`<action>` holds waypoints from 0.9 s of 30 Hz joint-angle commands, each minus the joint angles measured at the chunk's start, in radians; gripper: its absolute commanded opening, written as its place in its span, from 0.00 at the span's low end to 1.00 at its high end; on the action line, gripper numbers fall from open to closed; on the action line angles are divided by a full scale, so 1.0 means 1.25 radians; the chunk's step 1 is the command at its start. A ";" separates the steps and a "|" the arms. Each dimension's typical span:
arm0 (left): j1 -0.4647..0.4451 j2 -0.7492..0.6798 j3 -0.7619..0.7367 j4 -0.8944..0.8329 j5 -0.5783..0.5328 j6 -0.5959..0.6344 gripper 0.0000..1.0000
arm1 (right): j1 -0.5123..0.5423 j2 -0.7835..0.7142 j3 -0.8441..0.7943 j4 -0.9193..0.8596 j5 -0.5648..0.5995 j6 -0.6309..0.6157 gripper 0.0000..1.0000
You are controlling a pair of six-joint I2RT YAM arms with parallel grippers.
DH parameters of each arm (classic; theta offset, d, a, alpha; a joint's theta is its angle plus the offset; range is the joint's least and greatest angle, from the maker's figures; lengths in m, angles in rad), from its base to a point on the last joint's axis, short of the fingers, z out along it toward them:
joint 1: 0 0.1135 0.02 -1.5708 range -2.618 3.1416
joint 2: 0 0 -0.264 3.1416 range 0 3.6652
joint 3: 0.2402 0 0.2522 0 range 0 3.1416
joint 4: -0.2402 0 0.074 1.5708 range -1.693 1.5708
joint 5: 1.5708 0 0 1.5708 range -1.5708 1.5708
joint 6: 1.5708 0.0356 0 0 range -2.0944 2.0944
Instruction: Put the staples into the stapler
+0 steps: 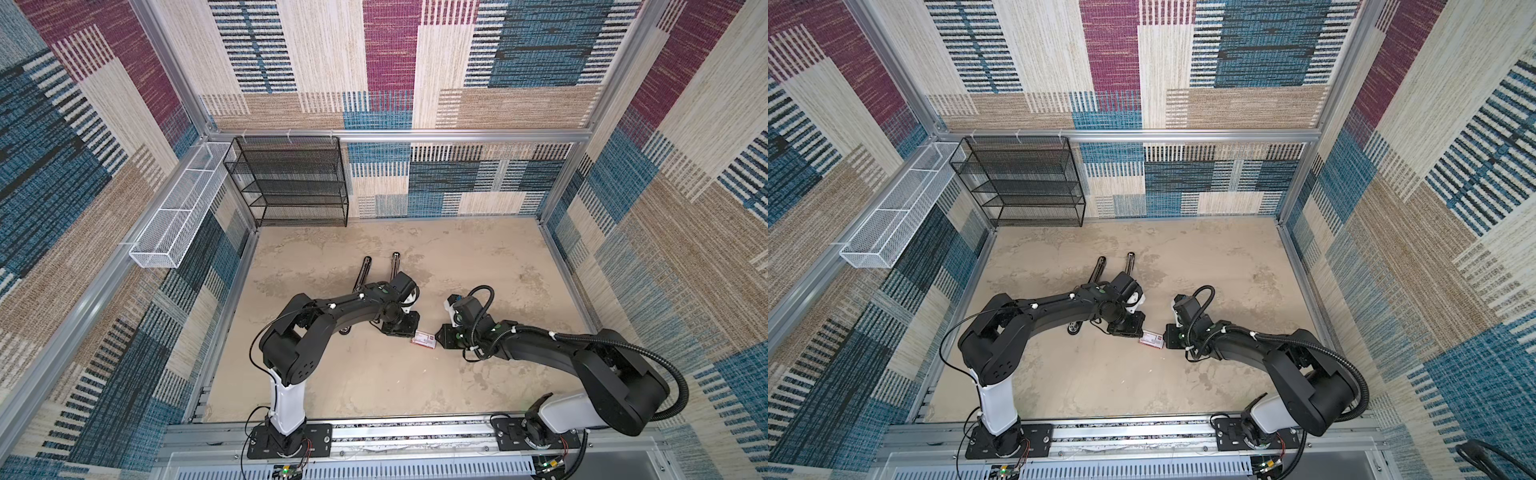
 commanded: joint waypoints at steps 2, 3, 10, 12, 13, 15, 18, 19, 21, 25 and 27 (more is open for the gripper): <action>0.001 -0.001 0.000 0.004 -0.001 0.000 0.00 | 0.005 0.021 0.004 -0.148 0.084 -0.010 0.23; 0.001 -0.001 0.000 0.003 -0.001 0.001 0.00 | 0.006 0.022 0.010 -0.159 0.095 -0.010 0.23; 0.003 -0.002 -0.003 0.005 -0.002 0.001 0.00 | 0.006 -0.001 0.022 -0.205 0.132 -0.011 0.24; 0.003 -0.002 -0.003 0.006 -0.003 0.001 0.00 | 0.006 -0.002 0.029 -0.219 0.140 -0.005 0.24; 0.003 -0.002 -0.003 0.006 -0.001 0.001 0.00 | 0.006 -0.002 0.031 -0.223 0.142 -0.004 0.25; 0.004 -0.002 -0.003 0.006 -0.001 0.001 0.00 | 0.006 -0.003 0.030 -0.225 0.143 -0.002 0.26; 0.005 -0.002 -0.004 0.009 0.000 0.001 0.00 | 0.007 0.001 0.032 -0.233 0.150 0.004 0.29; 0.004 -0.002 -0.004 0.008 0.000 0.001 0.00 | 0.008 0.001 0.033 -0.235 0.151 0.007 0.30; 0.004 -0.003 -0.004 0.007 0.000 0.001 0.00 | 0.007 -0.011 0.036 -0.236 0.143 0.014 0.32; 0.004 -0.003 -0.005 0.009 0.001 0.001 0.00 | 0.007 -0.073 0.033 -0.183 0.065 0.022 0.43; 0.004 -0.003 -0.006 0.009 0.002 0.000 0.00 | 0.008 -0.077 0.038 -0.171 0.041 0.024 0.44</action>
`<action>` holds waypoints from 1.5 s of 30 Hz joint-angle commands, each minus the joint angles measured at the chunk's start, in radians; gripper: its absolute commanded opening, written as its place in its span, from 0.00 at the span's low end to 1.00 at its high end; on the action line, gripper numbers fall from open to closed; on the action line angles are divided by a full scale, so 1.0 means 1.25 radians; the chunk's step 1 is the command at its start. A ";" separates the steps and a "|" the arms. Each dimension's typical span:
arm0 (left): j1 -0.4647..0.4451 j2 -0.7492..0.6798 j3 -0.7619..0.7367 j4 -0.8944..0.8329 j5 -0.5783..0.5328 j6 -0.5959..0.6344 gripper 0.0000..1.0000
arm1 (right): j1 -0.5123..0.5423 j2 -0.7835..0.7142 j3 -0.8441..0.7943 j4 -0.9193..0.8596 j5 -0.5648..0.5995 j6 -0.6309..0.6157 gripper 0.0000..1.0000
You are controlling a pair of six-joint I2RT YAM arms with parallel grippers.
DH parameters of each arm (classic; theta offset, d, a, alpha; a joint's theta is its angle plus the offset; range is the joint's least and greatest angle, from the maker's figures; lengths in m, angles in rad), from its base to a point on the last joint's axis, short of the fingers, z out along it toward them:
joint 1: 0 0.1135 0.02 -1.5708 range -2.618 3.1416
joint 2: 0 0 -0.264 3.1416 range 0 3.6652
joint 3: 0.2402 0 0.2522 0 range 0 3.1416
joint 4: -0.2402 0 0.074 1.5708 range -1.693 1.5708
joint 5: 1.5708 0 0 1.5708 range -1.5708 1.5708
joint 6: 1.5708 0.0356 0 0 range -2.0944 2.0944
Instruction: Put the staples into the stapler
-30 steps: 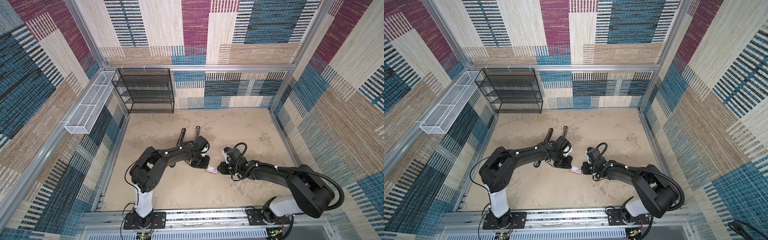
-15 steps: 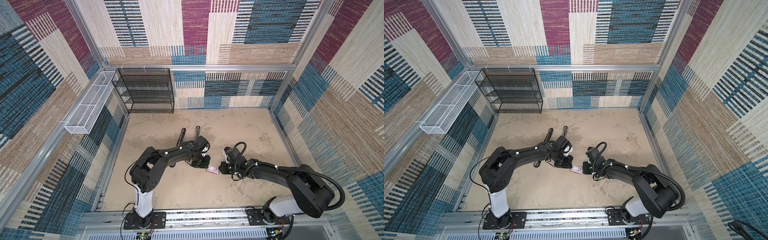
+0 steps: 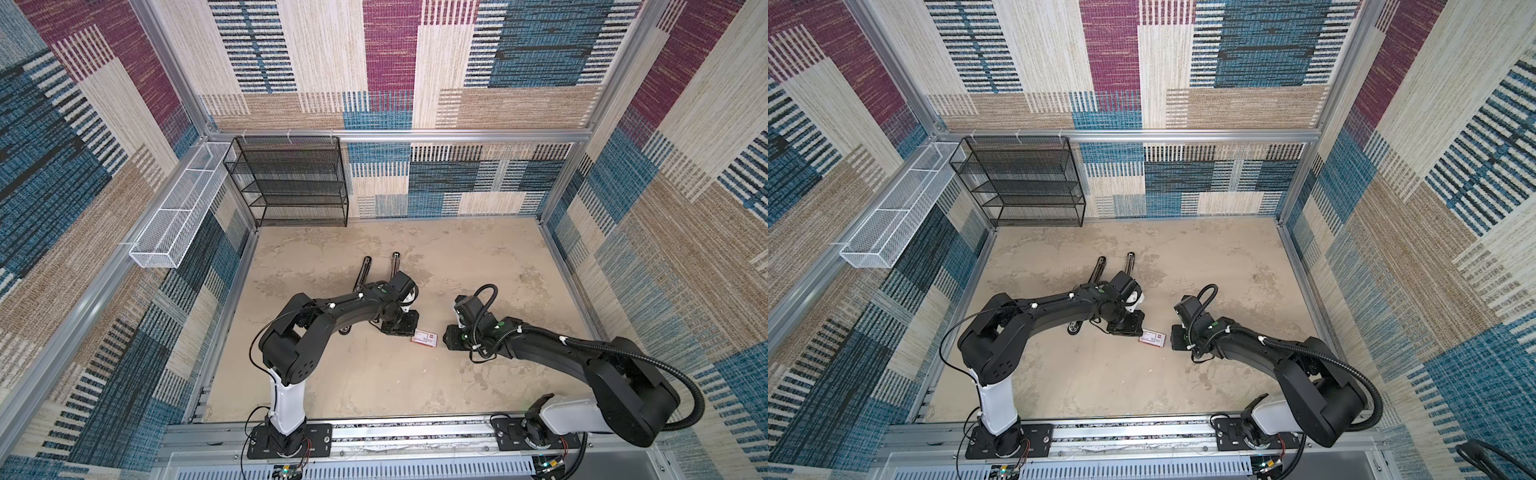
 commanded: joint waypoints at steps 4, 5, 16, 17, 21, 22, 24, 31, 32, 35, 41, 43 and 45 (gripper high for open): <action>-0.001 -0.002 -0.003 -0.002 0.004 0.002 0.00 | 0.013 0.016 0.004 0.004 -0.043 0.018 0.44; -0.001 -0.002 -0.003 -0.002 0.004 0.002 0.00 | 0.015 0.020 0.002 0.008 -0.044 0.018 0.44; -0.001 -0.001 -0.005 0.001 0.005 0.000 0.00 | 0.035 0.050 0.009 0.063 -0.057 0.046 0.45; -0.001 -0.001 -0.004 0.001 0.006 0.000 0.00 | 0.036 0.063 0.015 0.055 -0.051 0.043 0.45; 0.000 -0.002 -0.004 0.001 0.006 0.000 0.00 | 0.045 0.103 0.034 0.012 -0.018 0.029 0.38; -0.001 -0.002 -0.005 0.001 0.006 0.000 0.00 | 0.047 0.111 0.037 0.001 -0.011 0.026 0.35; -0.001 -0.002 -0.005 0.001 0.005 0.001 0.00 | 0.052 0.122 0.041 -0.024 0.008 0.023 0.29; 0.000 -0.004 -0.006 -0.001 0.003 0.000 0.00 | 0.053 0.118 0.039 -0.081 0.049 0.025 0.24; 0.000 -0.003 -0.006 -0.001 0.003 0.000 0.00 | 0.053 0.117 0.039 -0.089 0.055 0.027 0.23; 0.002 -0.003 -0.008 0.001 0.004 -0.001 0.00 | 0.053 0.109 0.034 -0.103 0.068 0.033 0.23; 0.002 -0.003 -0.008 0.002 0.006 0.000 0.00 | 0.053 0.074 0.029 -0.100 0.070 0.047 0.23; 0.003 -0.003 -0.008 0.003 0.005 -0.001 0.00 | 0.053 0.066 0.029 -0.104 0.079 0.053 0.23; 0.003 -0.001 -0.007 0.003 0.006 -0.001 0.00 | 0.053 0.057 0.025 -0.105 0.082 0.055 0.23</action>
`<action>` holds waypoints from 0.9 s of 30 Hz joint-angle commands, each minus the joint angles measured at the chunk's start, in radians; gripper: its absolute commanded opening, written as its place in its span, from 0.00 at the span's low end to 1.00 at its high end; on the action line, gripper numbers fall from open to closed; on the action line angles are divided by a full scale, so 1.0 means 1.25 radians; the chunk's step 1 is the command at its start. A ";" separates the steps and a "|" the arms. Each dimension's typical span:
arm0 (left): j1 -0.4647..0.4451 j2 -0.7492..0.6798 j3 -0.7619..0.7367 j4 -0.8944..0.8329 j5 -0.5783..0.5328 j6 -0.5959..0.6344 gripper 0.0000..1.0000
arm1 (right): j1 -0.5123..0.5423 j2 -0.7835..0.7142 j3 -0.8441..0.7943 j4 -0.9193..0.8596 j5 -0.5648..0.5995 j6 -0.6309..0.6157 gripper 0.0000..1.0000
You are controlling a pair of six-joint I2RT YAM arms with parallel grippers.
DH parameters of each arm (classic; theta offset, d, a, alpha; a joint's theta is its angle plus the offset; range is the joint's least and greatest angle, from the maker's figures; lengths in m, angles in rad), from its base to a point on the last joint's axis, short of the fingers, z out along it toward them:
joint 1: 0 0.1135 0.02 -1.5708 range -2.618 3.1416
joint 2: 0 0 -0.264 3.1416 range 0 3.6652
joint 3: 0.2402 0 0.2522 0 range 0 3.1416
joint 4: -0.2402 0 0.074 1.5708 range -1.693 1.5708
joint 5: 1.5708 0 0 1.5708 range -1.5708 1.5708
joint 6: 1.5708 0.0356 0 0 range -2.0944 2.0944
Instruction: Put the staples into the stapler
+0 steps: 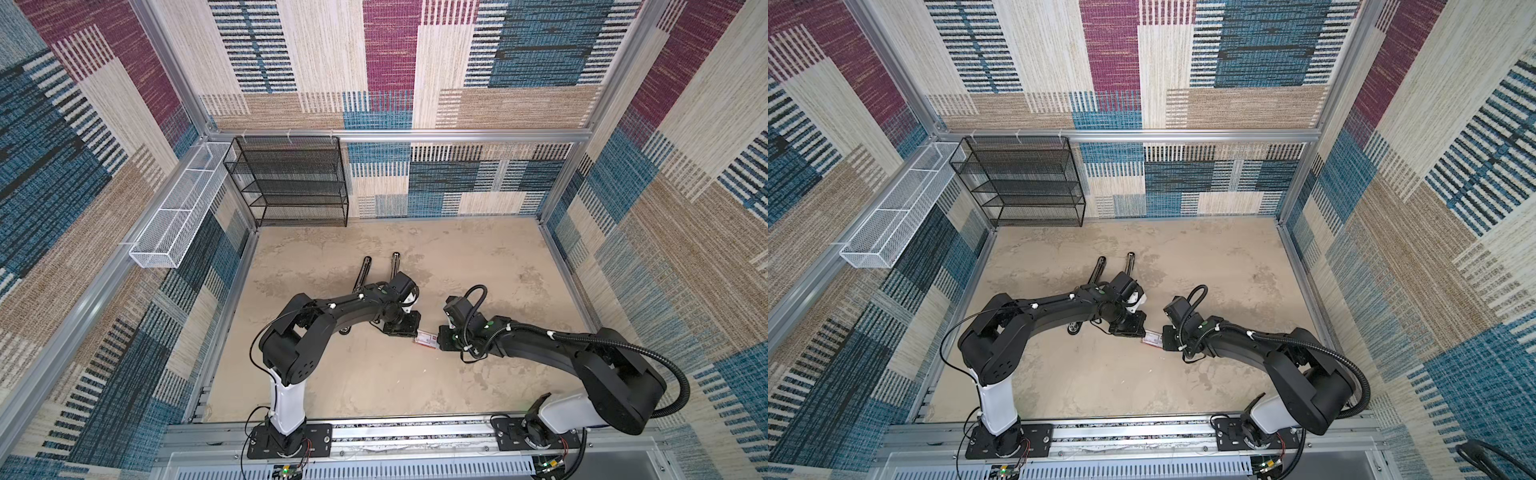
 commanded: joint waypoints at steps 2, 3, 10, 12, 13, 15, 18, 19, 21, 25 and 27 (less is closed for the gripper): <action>0.003 -0.002 -0.001 -0.021 -0.024 0.002 0.00 | -0.001 -0.013 -0.012 -0.119 0.063 0.013 0.22; 0.003 -0.002 -0.001 -0.020 -0.025 0.002 0.00 | -0.001 -0.013 -0.015 -0.120 0.064 0.010 0.21; 0.003 -0.001 -0.001 -0.019 -0.024 0.001 0.00 | -0.001 -0.029 -0.017 -0.110 0.047 0.009 0.29; 0.003 -0.001 0.001 -0.020 -0.022 0.001 0.00 | -0.001 -0.054 -0.013 -0.087 0.022 0.012 0.39; 0.003 -0.001 0.001 -0.019 -0.022 0.001 0.00 | -0.001 -0.067 -0.009 -0.077 0.011 0.011 0.41; 0.003 -0.001 0.002 -0.019 -0.021 0.001 0.00 | -0.001 -0.081 0.001 -0.062 -0.005 0.012 0.42; 0.003 -0.001 0.001 -0.020 -0.020 0.000 0.00 | 0.001 -0.073 0.016 -0.049 -0.027 0.005 0.42; 0.004 0.000 0.002 -0.018 -0.020 0.000 0.00 | 0.002 -0.065 0.021 -0.045 -0.031 0.003 0.43; 0.003 0.001 0.002 -0.018 -0.015 -0.002 0.00 | 0.005 -0.047 0.031 -0.036 -0.037 0.002 0.43; 0.003 -0.001 0.002 -0.018 -0.012 -0.003 0.00 | 0.012 -0.006 0.053 -0.031 -0.035 0.000 0.47; 0.003 -0.001 0.003 -0.017 -0.012 -0.003 0.00 | 0.015 0.009 0.062 -0.034 -0.030 0.000 0.48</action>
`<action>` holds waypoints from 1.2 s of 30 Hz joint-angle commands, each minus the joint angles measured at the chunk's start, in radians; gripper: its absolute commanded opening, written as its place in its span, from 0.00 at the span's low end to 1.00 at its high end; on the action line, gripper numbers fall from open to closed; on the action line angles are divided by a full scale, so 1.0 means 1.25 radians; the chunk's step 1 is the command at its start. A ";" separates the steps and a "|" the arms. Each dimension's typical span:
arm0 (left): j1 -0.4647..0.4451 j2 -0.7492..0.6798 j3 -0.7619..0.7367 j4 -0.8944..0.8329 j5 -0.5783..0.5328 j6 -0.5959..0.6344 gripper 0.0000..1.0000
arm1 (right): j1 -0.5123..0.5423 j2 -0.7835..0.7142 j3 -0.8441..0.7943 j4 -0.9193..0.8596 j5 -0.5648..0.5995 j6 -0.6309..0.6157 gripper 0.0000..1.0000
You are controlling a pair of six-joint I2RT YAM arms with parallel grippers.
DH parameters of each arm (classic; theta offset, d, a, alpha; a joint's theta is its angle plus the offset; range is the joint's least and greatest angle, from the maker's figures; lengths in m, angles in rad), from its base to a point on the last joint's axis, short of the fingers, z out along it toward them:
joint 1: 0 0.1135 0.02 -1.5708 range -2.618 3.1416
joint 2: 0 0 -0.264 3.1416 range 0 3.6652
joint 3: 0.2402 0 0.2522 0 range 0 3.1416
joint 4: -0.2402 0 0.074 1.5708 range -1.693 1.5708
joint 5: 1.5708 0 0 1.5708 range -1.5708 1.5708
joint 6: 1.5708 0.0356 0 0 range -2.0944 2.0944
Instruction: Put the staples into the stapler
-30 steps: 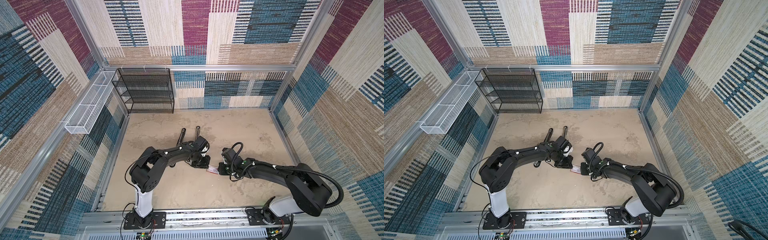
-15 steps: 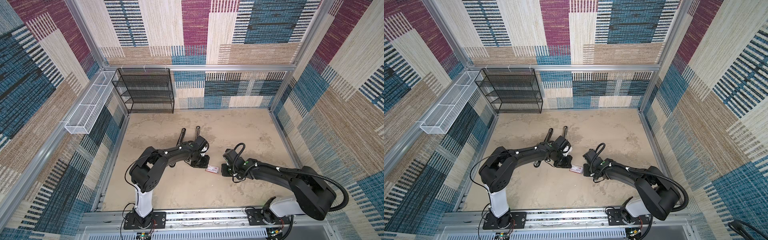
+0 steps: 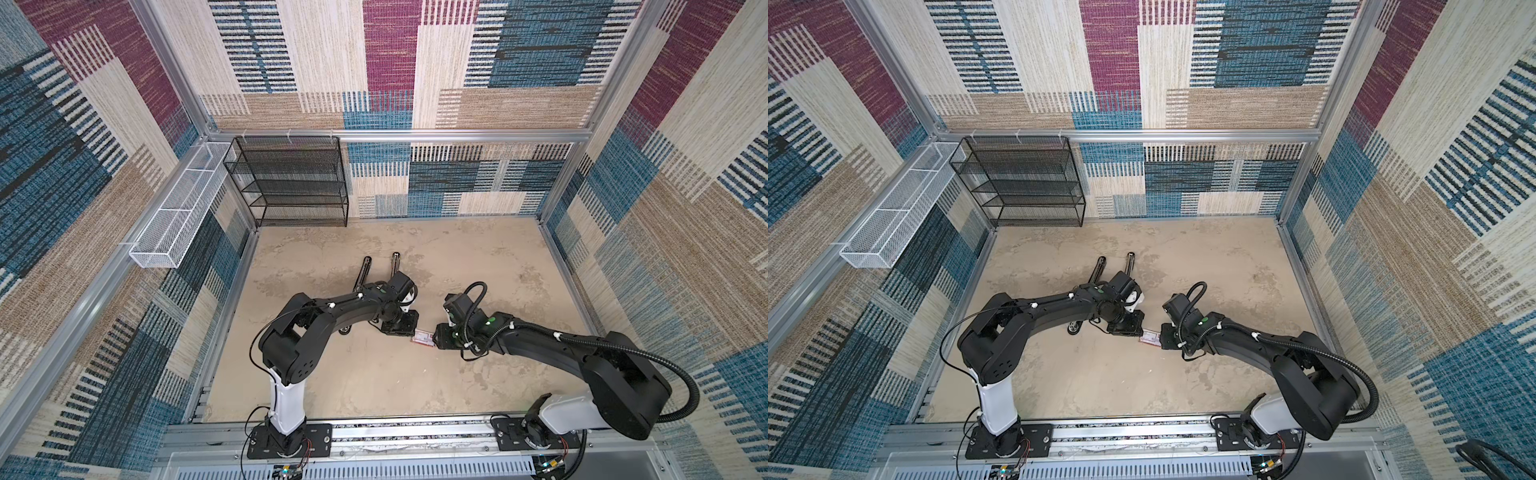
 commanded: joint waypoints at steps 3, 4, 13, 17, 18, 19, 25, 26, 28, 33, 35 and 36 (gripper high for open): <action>0.000 0.000 0.004 -0.010 0.006 -0.003 0.00 | 0.005 0.037 0.018 0.018 0.000 -0.002 0.48; 0.000 0.000 0.004 -0.011 0.005 -0.004 0.00 | 0.005 0.044 0.021 0.014 0.002 -0.003 0.48; 0.000 -0.005 0.003 -0.014 0.002 -0.004 0.00 | 0.005 0.025 0.007 -0.017 0.044 0.002 0.25; 0.001 -0.005 0.005 -0.015 0.002 -0.005 0.00 | 0.005 0.014 -0.002 -0.013 0.040 0.001 0.16; 0.000 -0.004 0.006 -0.014 0.003 -0.005 0.00 | 0.005 0.014 -0.005 -0.009 0.037 0.001 0.14; 0.000 -0.003 0.006 -0.014 0.005 -0.005 0.00 | 0.005 0.017 -0.008 -0.003 0.030 0.000 0.12; 0.000 -0.006 0.002 -0.010 0.011 -0.006 0.00 | 0.005 0.025 -0.011 0.023 0.008 -0.002 0.14; 0.000 -0.006 0.001 -0.007 0.014 -0.006 0.00 | 0.005 0.025 -0.012 0.027 0.006 -0.002 0.14; 0.000 -0.006 -0.004 0.002 0.028 -0.007 0.01 | 0.005 0.029 -0.012 0.033 0.002 -0.002 0.14; 0.002 -0.004 -0.006 0.008 0.042 -0.008 0.08 | 0.005 0.035 -0.018 0.040 0.005 0.002 0.04; 0.003 -0.004 -0.006 0.009 0.043 -0.009 0.08 | 0.005 0.038 -0.019 0.041 0.008 0.003 0.01; 0.003 -0.005 -0.008 0.009 0.044 -0.009 0.09 | 0.005 0.039 -0.021 0.041 0.009 0.003 0.00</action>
